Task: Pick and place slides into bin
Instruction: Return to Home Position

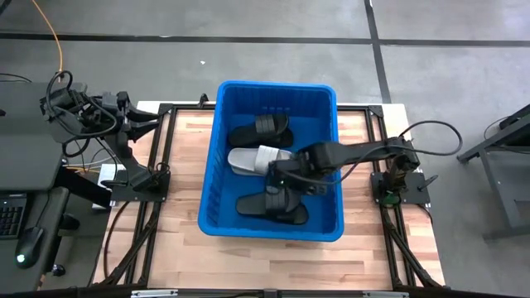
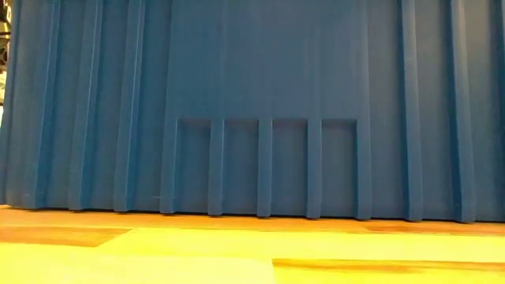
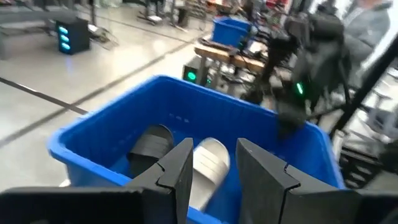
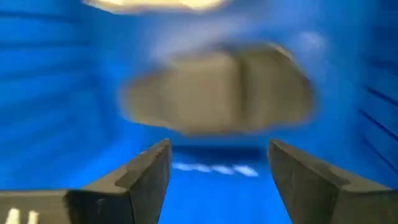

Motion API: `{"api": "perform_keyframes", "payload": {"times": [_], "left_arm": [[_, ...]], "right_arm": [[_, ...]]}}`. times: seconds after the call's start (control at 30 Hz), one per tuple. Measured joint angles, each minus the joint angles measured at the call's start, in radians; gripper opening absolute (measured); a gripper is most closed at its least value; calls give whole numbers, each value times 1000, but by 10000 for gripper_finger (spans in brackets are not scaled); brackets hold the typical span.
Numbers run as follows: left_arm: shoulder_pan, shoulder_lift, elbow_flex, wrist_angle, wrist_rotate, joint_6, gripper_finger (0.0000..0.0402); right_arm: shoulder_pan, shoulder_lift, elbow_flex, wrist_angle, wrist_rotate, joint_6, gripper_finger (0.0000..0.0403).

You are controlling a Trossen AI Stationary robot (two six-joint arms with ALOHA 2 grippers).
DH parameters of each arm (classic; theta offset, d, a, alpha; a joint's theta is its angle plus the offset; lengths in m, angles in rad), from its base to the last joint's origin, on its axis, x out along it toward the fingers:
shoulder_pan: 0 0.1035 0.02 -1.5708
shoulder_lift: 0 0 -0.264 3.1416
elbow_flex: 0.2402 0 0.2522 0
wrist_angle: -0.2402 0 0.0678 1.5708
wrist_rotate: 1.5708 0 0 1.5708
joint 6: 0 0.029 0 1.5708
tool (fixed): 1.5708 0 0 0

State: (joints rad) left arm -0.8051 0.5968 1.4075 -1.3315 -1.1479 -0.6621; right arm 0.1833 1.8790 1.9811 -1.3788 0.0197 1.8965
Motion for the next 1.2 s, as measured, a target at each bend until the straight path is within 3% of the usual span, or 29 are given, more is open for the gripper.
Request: {"api": "perform_keyframes", "payload": {"times": [0.1,0.2,0.27,0.37,0.47,0.67,0.83,0.93,1.03,1.2], "left_arm": [[0,0,0,-1,44,3,113],[0,0,0,-1,15,5,113],[0,0,0,5,4,-2,113],[0,0,5,9,79,-42,113],[0,0,5,60,106,-27,113],[0,17,-37,241,86,60,113],[0,16,-175,530,140,193,113],[0,17,-257,713,227,287,113],[0,16,-341,921,328,378,113],[0,17,-435,1140,360,483,113]], "right_arm": [[0,0,91,47,191,-113,254],[1,0,194,149,356,-377,254],[0,-1,261,143,392,-534,254],[1,-1,357,134,484,-540,254],[8,-31,355,240,530,-774,254],[-7,-57,327,404,468,-1195,254],[-29,-58,327,506,325,-1352,254],[-29,-58,327,607,228,-1436,254],[-29,-62,327,752,111,-1507,254],[-19,-49,329,1045,-127,-1591,254]]}}
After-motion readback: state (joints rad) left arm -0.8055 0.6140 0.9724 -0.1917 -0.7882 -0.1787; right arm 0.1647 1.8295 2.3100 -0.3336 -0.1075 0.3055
